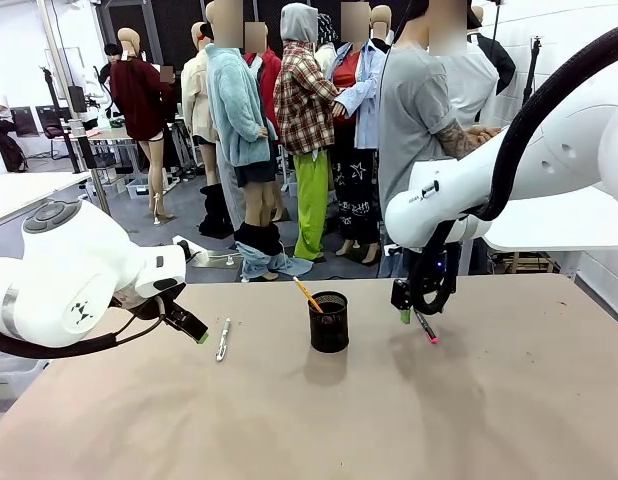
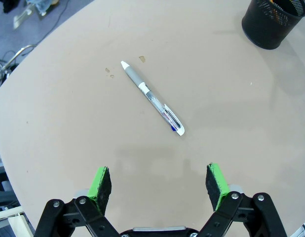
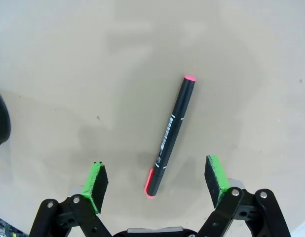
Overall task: Place the pens into the pen holder.
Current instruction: Pick up a writing instrument from the table and place it into the Pen holder.
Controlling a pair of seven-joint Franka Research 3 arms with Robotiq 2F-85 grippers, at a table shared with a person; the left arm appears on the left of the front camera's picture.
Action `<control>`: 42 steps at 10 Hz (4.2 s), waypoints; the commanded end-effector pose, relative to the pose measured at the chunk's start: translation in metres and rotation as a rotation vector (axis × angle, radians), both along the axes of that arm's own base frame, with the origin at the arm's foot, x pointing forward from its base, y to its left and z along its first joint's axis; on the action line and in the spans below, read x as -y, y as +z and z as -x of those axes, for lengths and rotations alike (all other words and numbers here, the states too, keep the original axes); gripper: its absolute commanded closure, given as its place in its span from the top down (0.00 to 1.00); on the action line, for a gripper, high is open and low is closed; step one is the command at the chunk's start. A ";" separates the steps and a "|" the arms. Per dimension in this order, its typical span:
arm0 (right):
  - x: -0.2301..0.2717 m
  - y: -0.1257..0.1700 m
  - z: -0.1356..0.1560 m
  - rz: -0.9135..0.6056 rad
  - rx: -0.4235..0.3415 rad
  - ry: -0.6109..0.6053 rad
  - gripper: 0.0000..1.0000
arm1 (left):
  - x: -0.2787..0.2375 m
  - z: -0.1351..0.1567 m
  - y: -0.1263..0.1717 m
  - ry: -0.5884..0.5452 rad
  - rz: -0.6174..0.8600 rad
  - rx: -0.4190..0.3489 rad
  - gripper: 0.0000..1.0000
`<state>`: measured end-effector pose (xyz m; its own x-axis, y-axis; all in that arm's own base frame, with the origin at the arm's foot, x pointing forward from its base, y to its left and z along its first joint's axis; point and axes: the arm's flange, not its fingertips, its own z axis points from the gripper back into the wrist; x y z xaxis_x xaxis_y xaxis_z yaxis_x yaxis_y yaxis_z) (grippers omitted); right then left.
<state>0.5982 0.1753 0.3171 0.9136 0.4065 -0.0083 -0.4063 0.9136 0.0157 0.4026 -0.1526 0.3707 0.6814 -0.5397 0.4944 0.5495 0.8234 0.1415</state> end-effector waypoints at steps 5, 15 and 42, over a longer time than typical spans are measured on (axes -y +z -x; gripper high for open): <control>0.000 -0.019 -0.003 0.045 0.013 0.001 0.39 | -0.002 0.000 0.001 0.003 0.003 0.000 1.00; -0.007 0.035 0.020 -0.167 0.078 0.211 0.00 | -0.002 0.000 0.001 0.003 0.003 0.000 1.00; -0.070 0.014 0.041 -1.037 0.481 0.700 0.55 | -0.002 0.000 0.001 0.003 0.003 0.000 1.00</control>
<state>0.5589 0.2456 0.3337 0.3568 0.4316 0.8285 -0.9342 0.1685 0.3145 0.4026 -0.1527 0.3707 0.6812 -0.5400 0.4943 0.5497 0.8232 0.1417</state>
